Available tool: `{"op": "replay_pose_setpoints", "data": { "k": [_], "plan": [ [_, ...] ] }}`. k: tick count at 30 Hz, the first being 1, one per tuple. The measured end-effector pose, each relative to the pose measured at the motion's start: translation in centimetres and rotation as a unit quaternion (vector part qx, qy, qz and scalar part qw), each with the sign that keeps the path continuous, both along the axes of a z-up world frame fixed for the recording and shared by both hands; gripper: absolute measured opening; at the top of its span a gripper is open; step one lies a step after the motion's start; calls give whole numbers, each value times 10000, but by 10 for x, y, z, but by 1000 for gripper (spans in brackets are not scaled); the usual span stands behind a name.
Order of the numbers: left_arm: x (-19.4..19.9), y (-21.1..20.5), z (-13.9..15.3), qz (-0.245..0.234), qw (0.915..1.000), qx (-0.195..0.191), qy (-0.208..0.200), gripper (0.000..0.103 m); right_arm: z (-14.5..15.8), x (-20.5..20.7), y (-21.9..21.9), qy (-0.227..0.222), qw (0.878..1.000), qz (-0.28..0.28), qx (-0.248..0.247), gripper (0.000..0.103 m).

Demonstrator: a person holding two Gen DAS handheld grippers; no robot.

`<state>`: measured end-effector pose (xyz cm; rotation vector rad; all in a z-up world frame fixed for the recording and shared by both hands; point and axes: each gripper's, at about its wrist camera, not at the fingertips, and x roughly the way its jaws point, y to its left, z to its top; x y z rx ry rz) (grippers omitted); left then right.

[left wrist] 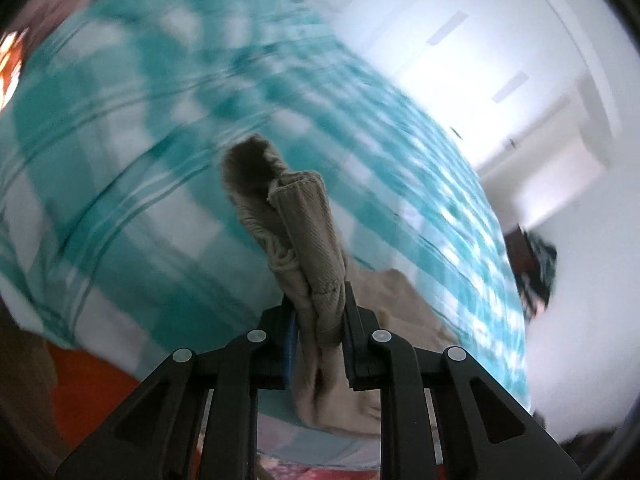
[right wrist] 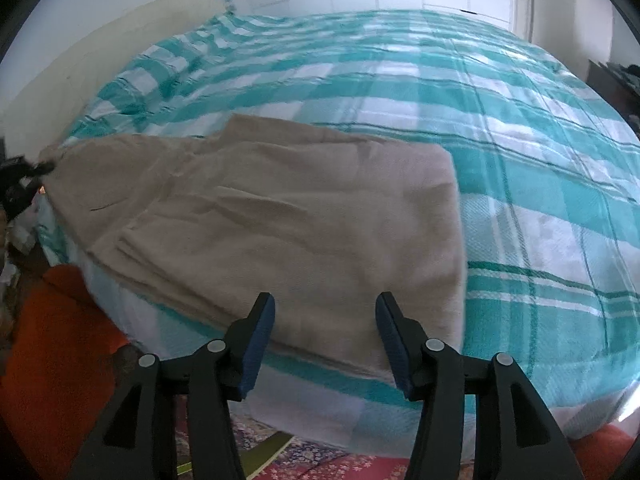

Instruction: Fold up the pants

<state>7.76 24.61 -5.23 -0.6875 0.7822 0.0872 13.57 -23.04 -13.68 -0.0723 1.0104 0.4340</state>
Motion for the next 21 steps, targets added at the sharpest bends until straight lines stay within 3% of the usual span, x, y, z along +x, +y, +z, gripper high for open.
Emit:
{"op": "replay_pose_setpoints", "data": {
  "k": [4, 8, 11, 14, 16, 19, 21],
  "plan": [
    [16, -66, 26, -792, 9960, 364, -190, 17, 11, -2, 1, -313, 9994, -49, 108, 55],
    [44, -144, 23, -1640, 9861, 163, -228, 17, 23, 2, -20, -636, 9962, -494, 343, 55],
    [68, -205, 3, -2265, 9739, 124, -65, 17, 28, 2, -40, -777, 9924, -812, 499, 56],
    [90, -263, -35, -2762, 9602, 167, 374, 17, 30, 2, -56, -832, 9893, -1036, 597, 56],
    [100, -295, -71, -2889, 9538, 468, 674, 19, 30, 2, -65, -830, 9879, -1134, 661, 56],
    [107, -307, -111, -2889, 9495, 503, 1119, 29, 28, 1, -75, -781, 9856, -1237, 849, 56],
    [101, -310, -109, -2865, 9491, 683, 1115, 35, 26, 1, -80, -708, 9840, -1280, 1014, 56]
  ]
}}
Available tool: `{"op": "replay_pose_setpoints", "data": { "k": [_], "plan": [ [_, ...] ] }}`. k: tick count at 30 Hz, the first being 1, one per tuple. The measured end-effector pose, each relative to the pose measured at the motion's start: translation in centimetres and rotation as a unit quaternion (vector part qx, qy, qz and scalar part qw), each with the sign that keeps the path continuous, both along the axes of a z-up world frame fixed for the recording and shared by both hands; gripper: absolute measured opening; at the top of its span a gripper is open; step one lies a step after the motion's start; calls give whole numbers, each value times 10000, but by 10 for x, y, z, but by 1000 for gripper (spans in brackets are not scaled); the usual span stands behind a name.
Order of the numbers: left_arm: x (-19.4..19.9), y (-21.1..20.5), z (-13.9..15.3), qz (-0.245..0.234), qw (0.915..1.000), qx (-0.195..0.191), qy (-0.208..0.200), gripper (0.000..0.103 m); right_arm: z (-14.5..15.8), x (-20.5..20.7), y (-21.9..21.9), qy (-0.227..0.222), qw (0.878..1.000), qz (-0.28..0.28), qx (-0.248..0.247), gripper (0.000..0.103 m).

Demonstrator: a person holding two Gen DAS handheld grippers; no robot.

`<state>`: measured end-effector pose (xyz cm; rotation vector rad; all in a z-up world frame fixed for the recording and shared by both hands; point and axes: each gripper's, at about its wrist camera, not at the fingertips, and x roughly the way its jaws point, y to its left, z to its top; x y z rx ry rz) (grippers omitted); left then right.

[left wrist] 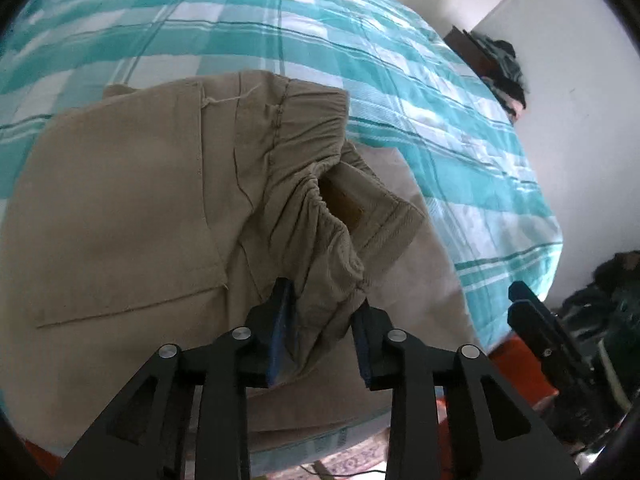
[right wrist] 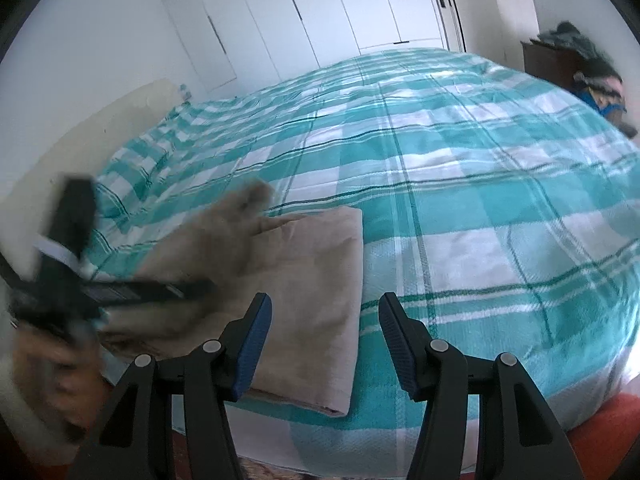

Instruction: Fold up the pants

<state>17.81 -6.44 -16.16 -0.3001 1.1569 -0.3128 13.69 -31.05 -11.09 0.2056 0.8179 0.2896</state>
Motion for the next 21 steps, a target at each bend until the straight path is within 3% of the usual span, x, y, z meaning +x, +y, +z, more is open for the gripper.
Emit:
{"op": "replay_pose_setpoints", "data": {
  "k": [2, 5, 9, 11, 13, 15, 18, 21],
  "plan": [
    [-11, 1, 16, -181, 9998, -47, -70, 69, -3, 0, -4, 62, 9999, -4, 147, 56],
    [-31, 26, 50, -239, 9983, -124, -508, 80, -5, 0, -6, 78, 9996, 32, 277, 56],
    [-55, 86, 78, 345, 9951, 196, -906, 82, 0, 1, 3, 29, 9990, 178, 400, 56],
    [-62, 125, 72, 857, 9906, 450, -967, 82, 4, 0, 16, -14, 9974, 496, 517, 56],
    [-68, 148, 60, 1168, 9869, 690, -877, 79, 9, 4, 42, 21, 9912, 1154, 645, 56],
    [-73, 167, 43, 1388, 9858, 636, -699, 72, 11, 13, 64, 195, 9834, 1659, 705, 56],
    [-78, 170, 25, 1383, 9880, 437, -530, 62, 3, 38, 87, 558, 9789, 1891, 527, 55],
    [-82, 156, 20, 1201, 9895, 542, -590, 59, -6, 62, 95, 789, 9762, 1979, 411, 54]
  ]
}}
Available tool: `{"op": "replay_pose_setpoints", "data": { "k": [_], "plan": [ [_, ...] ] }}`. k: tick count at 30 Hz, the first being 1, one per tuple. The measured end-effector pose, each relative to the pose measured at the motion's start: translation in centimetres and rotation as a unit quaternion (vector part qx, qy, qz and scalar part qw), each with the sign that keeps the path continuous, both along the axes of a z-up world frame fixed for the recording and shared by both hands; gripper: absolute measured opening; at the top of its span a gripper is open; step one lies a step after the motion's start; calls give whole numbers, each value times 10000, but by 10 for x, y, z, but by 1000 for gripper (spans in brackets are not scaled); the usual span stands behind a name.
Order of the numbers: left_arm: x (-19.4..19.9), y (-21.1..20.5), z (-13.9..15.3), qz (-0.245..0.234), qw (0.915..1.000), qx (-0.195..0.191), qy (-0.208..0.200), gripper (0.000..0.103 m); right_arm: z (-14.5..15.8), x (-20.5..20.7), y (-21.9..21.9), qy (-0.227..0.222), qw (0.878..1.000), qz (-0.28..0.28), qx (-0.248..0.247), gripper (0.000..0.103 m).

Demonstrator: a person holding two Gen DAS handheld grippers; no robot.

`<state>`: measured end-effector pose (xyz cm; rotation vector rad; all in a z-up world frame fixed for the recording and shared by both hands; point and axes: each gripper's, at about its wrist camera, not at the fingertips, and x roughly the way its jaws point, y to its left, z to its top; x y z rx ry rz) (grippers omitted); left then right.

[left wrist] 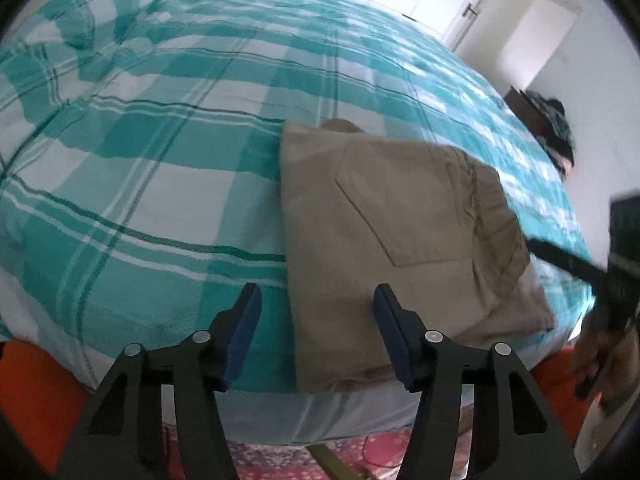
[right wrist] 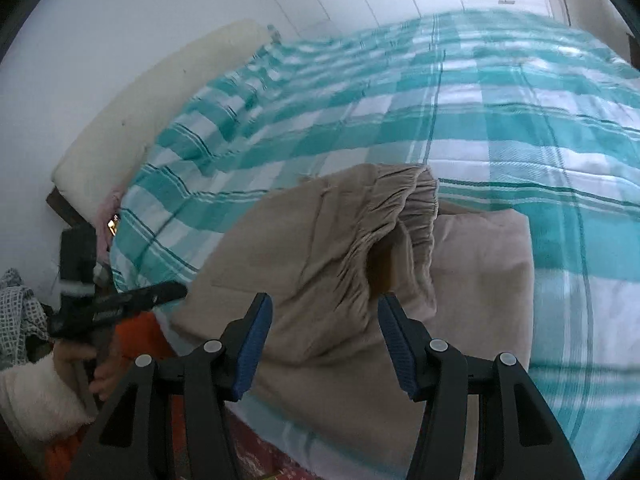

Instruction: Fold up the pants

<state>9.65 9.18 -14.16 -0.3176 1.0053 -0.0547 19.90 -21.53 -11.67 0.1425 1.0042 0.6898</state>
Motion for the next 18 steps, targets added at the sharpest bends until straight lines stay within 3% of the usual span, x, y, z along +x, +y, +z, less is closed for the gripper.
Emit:
{"op": "replay_pose_setpoints", "data": {
  "k": [3, 7, 8, 9, 10, 12, 15, 18],
  "plan": [
    [0, -7, 1, -132, 9999, 59, -68, 60, -3, 16, 8, 189, 9992, 354, -48, 44],
    [2, -13, -5, -240, 9997, 42, 5, 59, -20, 35, 18, 470, 9949, 458, -767, 35],
    [3, -14, -7, -242, 9997, 62, 16, 59, -21, 36, 21, 490, 9943, 549, -766, 30],
    [3, -16, -5, -243, 9997, 101, 19, 59, -20, 37, 25, 507, 9934, 678, -774, 15],
    [3, -17, -2, -259, 9996, 123, -20, 59, -17, 35, 31, 379, 9917, 775, -958, 11],
    [2, -22, 4, -311, 9993, 180, -127, 59, -2, 34, 36, 172, 9898, 890, -1103, 9],
    [5, -34, 0, -548, 9980, 273, -172, 59, 20, 44, 16, -44, 9943, 629, -860, 9],
    [9, -51, -14, -740, 9947, 714, 52, 57, -5, 59, -3, 448, 9953, 323, -800, 10]
  ]
}}
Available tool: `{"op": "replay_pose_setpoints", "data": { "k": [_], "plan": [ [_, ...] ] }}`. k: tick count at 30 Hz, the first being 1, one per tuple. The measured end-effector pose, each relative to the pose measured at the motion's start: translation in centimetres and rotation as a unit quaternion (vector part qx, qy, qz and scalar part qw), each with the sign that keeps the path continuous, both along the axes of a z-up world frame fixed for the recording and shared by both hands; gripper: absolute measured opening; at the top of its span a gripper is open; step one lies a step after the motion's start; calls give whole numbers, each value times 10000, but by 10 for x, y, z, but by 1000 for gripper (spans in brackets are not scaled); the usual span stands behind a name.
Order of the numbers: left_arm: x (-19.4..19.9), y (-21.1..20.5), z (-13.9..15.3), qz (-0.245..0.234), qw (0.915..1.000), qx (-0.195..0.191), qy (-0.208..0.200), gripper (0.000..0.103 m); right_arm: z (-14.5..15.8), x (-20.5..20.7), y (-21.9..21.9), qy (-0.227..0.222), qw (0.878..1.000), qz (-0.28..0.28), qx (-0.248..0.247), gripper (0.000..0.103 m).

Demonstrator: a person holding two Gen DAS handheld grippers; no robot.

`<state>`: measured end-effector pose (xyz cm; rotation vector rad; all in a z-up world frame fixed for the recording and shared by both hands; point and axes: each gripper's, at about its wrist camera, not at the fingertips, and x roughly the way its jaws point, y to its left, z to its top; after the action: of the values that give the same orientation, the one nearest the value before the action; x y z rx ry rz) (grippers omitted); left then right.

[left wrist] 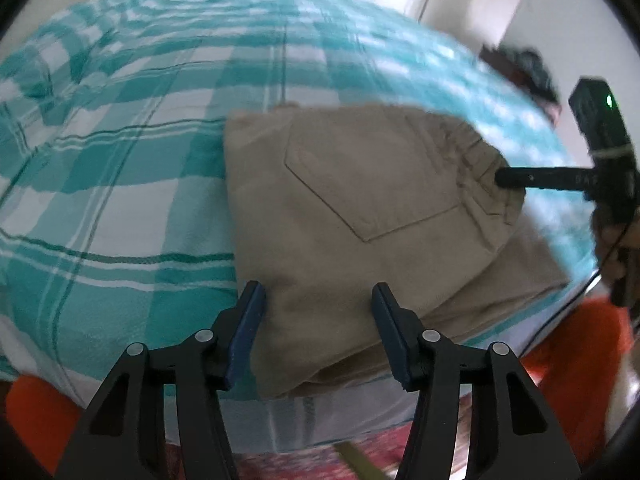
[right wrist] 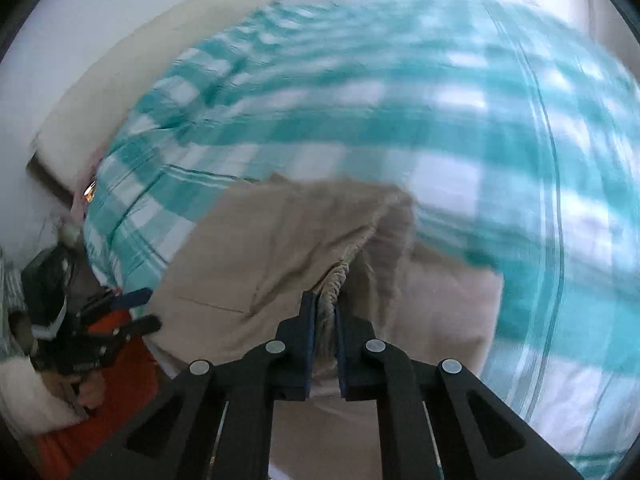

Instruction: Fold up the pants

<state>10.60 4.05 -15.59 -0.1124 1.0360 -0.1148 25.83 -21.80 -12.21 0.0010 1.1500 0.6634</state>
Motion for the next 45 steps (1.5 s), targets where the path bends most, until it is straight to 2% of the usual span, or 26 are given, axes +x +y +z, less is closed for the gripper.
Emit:
{"op": "replay_pose_setpoints", "data": {
  "k": [1, 2, 3, 4, 6, 8, 10, 13, 17, 19, 21, 23, 24, 26, 27, 29, 32, 35, 37, 39, 41, 42, 43, 45],
  "plan": [
    [0, -2, -2, -20, 10000, 50, 2, 56, -14, 0, -3, 228, 9997, -29, -60, 13],
    [-1, -1, -2, -8, 10000, 38, -20, 56, -21, 1, -5, 308, 9995, -71, -44, 13],
    [-1, 1, -1, 15, 10000, -16, -22, 56, -22, 0, -11, 343, 9992, -193, 99, 18],
    [-1, 3, -1, 29, 10000, -64, -8, 56, -19, 0, -20, 407, 9976, -393, 393, 28],
    [-1, 4, -2, 49, 9999, -118, -7, 56, -13, 0, -39, 425, 9936, -841, 622, 45],
    [-2, 2, -2, 56, 9999, -79, -28, 57, -9, -2, -54, 525, 9893, -1039, 881, 47],
    [-3, 1, -2, 74, 9999, -54, -47, 57, -16, -4, -64, 993, 9823, -1097, 1152, 47],
    [-2, 2, -3, 92, 9999, -94, -45, 58, -32, -7, -64, 1533, 9736, -1126, 1261, 47],
    [-2, 3, -4, 97, 9999, -111, -53, 58, -49, -5, -58, 1672, 9684, -1225, 1385, 52],
    [-2, 3, -4, 99, 9999, -114, -53, 58, -54, 2, -49, 1657, 9653, -1294, 1546, 63],
    [-2, 3, -4, 101, 9998, -135, -44, 58, -57, 6, -43, 1650, 9622, -1374, 1673, 63],
    [-1, 6, -2, 97, 9998, -197, -5, 58, -51, 7, -32, 1475, 9699, -1255, 1477, 29],
    [0, 9, 2, 110, 9996, -251, 29, 58, -48, 8, -29, 1463, 9722, -1151, 1422, 25],
    [0, 16, 10, 177, 9990, -404, 35, 57, -35, 5, -22, 1337, 9776, -1068, 1226, 23],
    [0, 23, 21, 235, 9978, -619, -59, 57, -23, 3, -19, 1218, 9799, -986, 1233, 22],
    [-2, 36, 39, 330, 9953, -874, -269, 57, 0, -1, -21, 1052, 9788, -945, 1481, 22],
    [-5, 54, 62, 446, 9922, -1032, -538, 59, 33, -10, -36, 787, 9737, -1015, 1884, 22],
    [-7, 64, 70, 511, 9914, -1004, -658, 62, 43, -23, -60, 750, 9698, -1227, 1970, 22],
    [-9, 66, 68, 495, 9929, -870, -645, 63, 37, -33, -77, 823, 9682, -1390, 1912, 22],
    [-9, 62, 60, 351, 9953, -725, -535, 64, 17, -43, -93, 954, 9658, -1583, 1817, 22],
    [-13, 52, 54, 84, 9976, -549, -421, 64, -11, -48, -104, 1182, 9621, -1819, 1654, 22],
    [-18, 43, 52, -217, 9981, -421, -399, 65, -28, -50, -108, 1295, 9601, -1922, 1564, 22],
    [-22, 37, 52, -385, 9979, -334, -410, 70, -39, -51, -109, 1351, 9583, -1990, 1542, 23],
    [-36, 19, 48, -901, 9946, 88, -499, 80, -46, -54, -112, 1323, 9543, -2103, 1663, 24]
  ]
}}
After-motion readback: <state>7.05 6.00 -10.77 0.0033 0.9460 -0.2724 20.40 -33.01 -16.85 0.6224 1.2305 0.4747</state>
